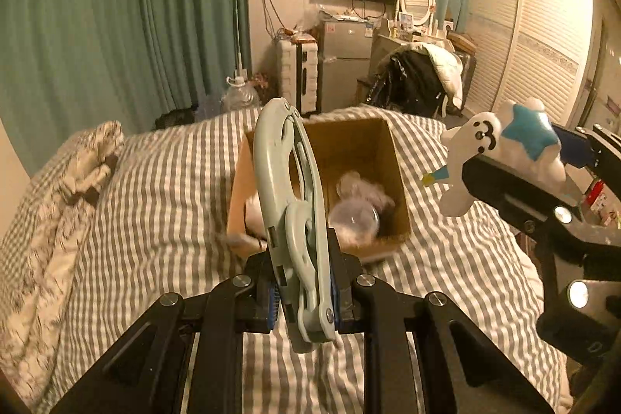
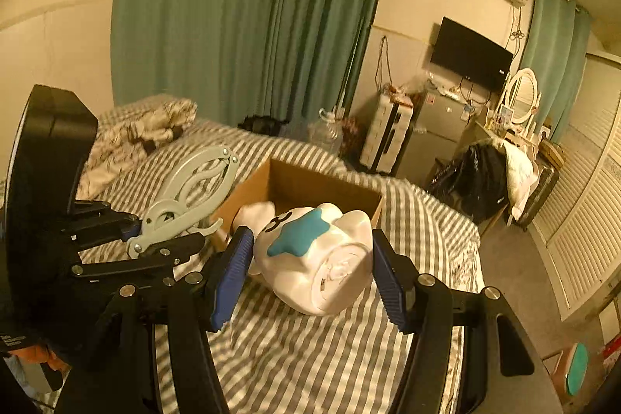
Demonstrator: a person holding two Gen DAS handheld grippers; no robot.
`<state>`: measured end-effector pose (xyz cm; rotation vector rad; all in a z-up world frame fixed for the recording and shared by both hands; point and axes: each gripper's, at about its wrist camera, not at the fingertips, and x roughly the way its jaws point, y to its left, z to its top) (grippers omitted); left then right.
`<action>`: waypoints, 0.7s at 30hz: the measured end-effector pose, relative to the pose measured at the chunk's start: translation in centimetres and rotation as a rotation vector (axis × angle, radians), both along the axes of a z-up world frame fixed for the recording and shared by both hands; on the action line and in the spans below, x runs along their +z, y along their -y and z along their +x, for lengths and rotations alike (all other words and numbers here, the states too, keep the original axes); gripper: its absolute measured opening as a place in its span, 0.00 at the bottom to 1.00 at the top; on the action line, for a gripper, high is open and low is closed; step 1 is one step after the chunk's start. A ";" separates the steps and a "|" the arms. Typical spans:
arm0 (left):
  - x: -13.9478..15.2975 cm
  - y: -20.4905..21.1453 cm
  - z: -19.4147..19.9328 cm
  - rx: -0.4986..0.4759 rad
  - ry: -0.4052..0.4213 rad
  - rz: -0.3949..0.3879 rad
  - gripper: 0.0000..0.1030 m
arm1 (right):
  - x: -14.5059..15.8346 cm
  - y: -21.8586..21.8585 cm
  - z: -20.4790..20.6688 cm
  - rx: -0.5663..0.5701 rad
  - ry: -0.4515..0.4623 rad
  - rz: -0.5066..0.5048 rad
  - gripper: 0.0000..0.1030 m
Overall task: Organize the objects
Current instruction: 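Carry the hanger and toy over the box and release them inside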
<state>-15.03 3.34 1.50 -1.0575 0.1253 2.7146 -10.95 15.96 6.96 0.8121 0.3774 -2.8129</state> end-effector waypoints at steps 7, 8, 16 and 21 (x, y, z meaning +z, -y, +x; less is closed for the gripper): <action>0.7 -0.8 -5.0 0.010 -0.024 -0.035 0.18 | 1.0 -0.4 -4.7 -0.005 -0.028 -0.008 0.58; 0.7 -1.0 -5.9 0.011 -0.028 -0.039 0.18 | 1.1 -0.4 -5.5 -0.005 -0.028 -0.009 0.58; -1.3 -1.0 -11.9 0.024 -0.014 -0.061 0.18 | -0.3 -0.2 -12.6 -0.024 -0.009 -0.026 0.58; -3.9 -0.8 -14.9 0.034 0.018 -0.071 0.18 | -2.1 -0.1 -17.1 -0.038 0.019 -0.021 0.58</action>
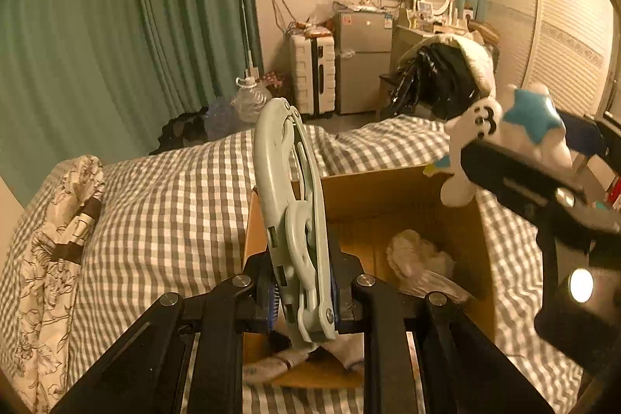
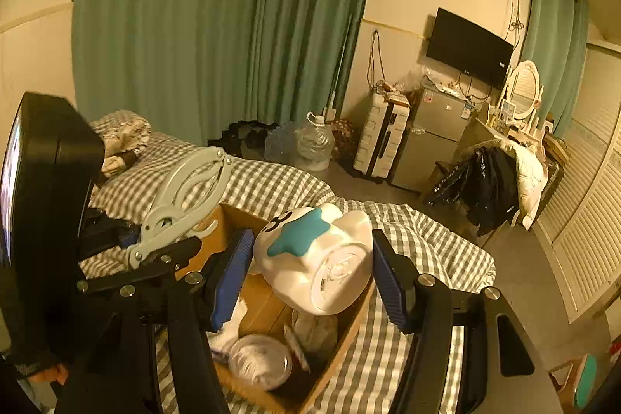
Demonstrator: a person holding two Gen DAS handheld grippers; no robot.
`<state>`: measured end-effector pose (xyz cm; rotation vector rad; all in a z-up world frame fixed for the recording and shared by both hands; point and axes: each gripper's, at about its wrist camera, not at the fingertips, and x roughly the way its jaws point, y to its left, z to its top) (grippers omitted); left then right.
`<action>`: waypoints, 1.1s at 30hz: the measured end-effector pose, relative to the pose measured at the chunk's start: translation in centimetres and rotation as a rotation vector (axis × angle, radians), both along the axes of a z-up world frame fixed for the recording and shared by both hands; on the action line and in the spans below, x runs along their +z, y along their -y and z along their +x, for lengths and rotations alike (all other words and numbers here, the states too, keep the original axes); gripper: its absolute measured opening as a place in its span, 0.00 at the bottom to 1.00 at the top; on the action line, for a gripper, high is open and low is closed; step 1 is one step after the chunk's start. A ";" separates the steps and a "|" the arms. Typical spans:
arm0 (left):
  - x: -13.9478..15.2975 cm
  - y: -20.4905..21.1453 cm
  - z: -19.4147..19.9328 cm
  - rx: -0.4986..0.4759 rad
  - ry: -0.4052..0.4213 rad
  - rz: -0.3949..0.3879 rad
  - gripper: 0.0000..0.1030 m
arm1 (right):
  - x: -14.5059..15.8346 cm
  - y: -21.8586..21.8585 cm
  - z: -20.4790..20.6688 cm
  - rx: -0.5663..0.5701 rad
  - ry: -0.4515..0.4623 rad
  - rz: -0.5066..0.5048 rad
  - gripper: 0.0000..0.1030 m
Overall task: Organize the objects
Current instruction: 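Carry the hanger and toy over the box and release them inside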
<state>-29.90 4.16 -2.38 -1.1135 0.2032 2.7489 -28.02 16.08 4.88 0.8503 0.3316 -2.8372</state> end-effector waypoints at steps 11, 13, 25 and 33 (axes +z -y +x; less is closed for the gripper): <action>-5.1 0.1 -3.4 -0.001 0.074 -0.023 0.18 | -6.3 0.3 -6.1 -0.008 0.103 0.014 0.58; -5.7 -0.2 -3.6 -0.006 0.084 -0.031 0.18 | -7.4 0.2 -6.8 -0.014 0.120 0.018 0.58; -6.8 -1.3 -3.7 -0.036 0.083 -0.047 0.40 | -8.9 -0.8 -7.5 -0.042 0.114 0.007 0.72; -4.7 -1.1 -2.6 0.002 -0.004 -0.080 0.86 | -6.9 -1.4 -6.9 -0.092 0.094 -0.002 0.81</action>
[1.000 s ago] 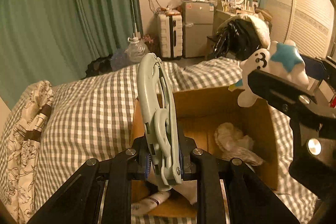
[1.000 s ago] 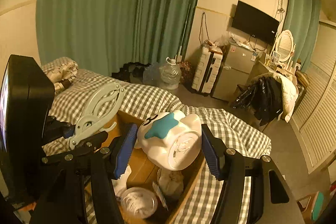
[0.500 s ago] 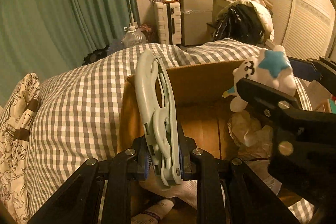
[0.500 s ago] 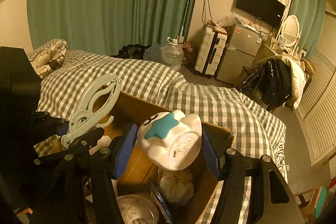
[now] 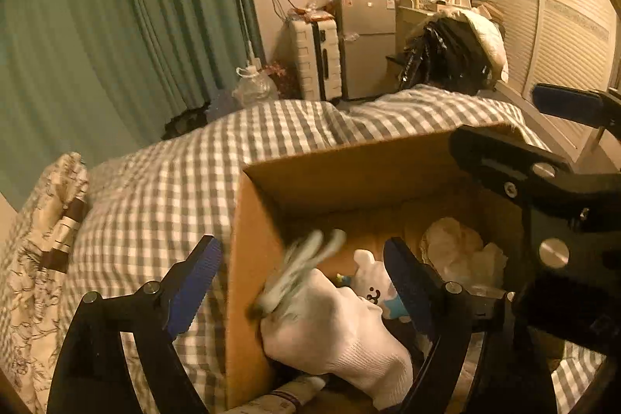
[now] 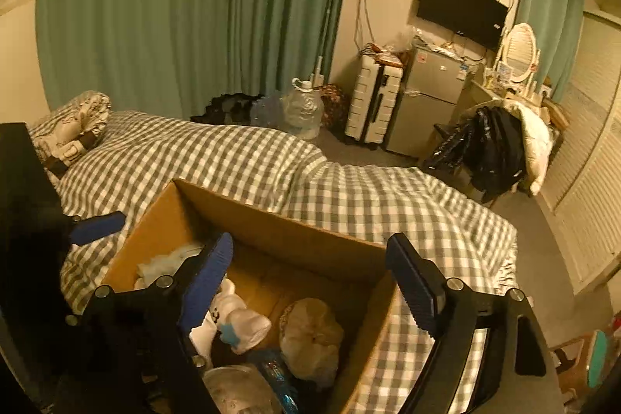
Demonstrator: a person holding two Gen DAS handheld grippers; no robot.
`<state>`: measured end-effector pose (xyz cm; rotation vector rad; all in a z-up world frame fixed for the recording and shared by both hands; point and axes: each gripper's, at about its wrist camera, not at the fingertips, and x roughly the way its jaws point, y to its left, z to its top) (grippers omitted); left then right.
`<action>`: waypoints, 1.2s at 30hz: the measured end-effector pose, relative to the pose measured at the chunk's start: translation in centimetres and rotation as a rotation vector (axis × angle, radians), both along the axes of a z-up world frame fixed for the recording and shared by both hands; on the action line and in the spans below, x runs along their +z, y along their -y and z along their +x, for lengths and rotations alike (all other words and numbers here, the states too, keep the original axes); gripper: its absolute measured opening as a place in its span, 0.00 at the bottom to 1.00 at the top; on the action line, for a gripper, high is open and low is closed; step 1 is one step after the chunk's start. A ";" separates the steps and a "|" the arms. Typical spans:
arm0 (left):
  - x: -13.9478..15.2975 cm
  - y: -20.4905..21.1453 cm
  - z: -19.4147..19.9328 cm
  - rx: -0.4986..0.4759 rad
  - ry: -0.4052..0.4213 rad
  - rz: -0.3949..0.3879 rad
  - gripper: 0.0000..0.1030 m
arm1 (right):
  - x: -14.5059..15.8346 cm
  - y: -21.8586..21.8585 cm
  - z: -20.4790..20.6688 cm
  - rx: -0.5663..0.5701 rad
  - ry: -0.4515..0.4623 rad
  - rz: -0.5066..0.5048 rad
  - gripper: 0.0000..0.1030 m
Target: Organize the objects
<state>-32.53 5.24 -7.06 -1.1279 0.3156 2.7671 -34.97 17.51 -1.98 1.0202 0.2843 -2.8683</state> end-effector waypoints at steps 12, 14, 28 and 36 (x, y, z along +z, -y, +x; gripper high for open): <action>10.1 2.4 6.8 0.025 -0.187 0.046 1.00 | 8.7 -1.7 7.5 -0.096 -0.137 -0.016 0.98; 12.2 3.0 9.0 0.026 -0.232 0.081 1.00 | 10.4 -2.3 9.9 -0.114 -0.181 -0.027 1.00; 15.5 5.5 23.2 0.028 -0.443 0.213 1.00 | 12.3 -2.8 26.3 -0.131 -0.386 -0.054 1.00; 10.7 4.2 27.2 0.070 -0.500 0.121 1.00 | 7.4 -2.5 29.1 -0.162 -0.393 -0.062 1.00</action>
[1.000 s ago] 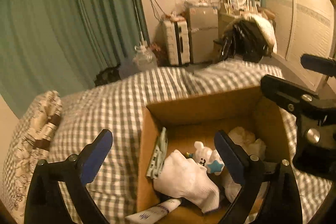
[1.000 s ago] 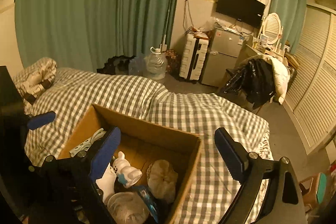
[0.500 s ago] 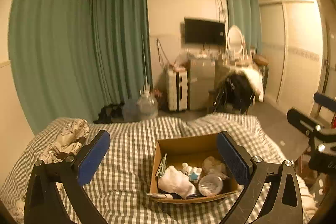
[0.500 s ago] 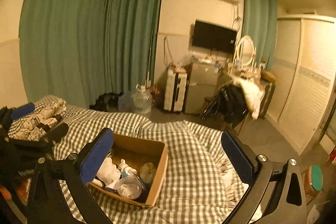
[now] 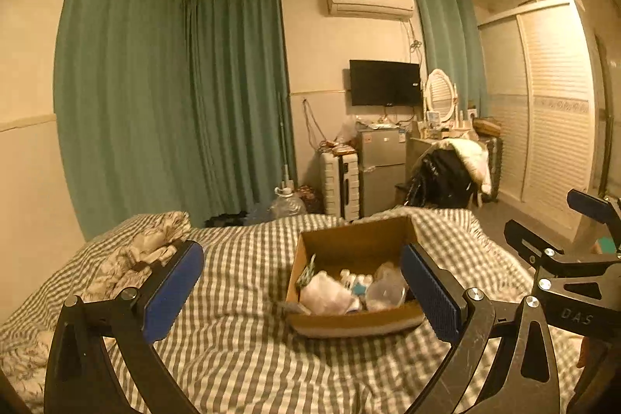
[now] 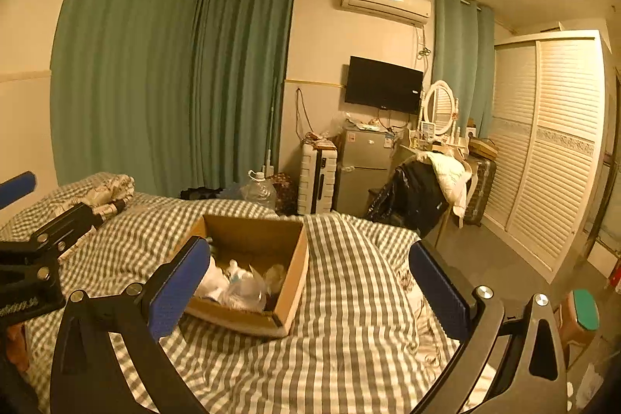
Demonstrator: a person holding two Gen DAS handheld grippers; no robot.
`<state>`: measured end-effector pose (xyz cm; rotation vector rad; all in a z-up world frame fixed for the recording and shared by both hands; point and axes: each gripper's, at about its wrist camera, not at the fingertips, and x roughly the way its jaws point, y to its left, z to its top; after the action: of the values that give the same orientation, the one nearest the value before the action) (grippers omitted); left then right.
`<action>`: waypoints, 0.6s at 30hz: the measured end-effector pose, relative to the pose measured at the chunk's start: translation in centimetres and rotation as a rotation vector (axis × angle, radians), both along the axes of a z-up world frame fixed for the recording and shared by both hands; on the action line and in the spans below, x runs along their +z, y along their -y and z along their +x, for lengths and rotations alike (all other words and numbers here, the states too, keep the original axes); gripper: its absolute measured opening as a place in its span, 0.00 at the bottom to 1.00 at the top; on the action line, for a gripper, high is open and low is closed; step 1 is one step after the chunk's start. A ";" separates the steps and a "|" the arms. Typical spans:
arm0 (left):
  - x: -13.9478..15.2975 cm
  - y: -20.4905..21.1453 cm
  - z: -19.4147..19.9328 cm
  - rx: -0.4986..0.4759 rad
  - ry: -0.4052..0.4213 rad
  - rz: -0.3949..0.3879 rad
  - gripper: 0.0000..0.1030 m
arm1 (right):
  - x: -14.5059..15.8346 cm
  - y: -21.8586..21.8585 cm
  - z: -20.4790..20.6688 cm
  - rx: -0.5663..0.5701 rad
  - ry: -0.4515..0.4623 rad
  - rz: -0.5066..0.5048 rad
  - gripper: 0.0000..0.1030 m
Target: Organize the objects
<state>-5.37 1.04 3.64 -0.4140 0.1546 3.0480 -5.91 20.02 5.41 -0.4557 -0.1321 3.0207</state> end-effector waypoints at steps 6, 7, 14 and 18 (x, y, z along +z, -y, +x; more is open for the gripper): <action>-4.0 0.2 -0.5 0.013 0.084 0.018 1.00 | -4.1 -0.1 -0.5 0.013 0.044 -0.016 1.00; -4.3 0.3 -0.6 0.017 0.094 0.019 1.00 | -4.5 0.0 -0.6 0.019 0.054 -0.022 1.00; -4.9 1.5 -1.1 0.044 0.113 0.053 1.00 | -5.2 0.5 -0.6 0.025 0.058 -0.017 1.00; -4.9 2.2 -0.9 0.058 0.115 0.073 1.00 | -5.2 0.5 -0.9 0.019 0.064 -0.013 1.00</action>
<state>-6.29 -1.16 -1.21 -0.5972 0.0257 3.0636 -6.78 19.48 0.17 -0.5553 -0.1223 3.0279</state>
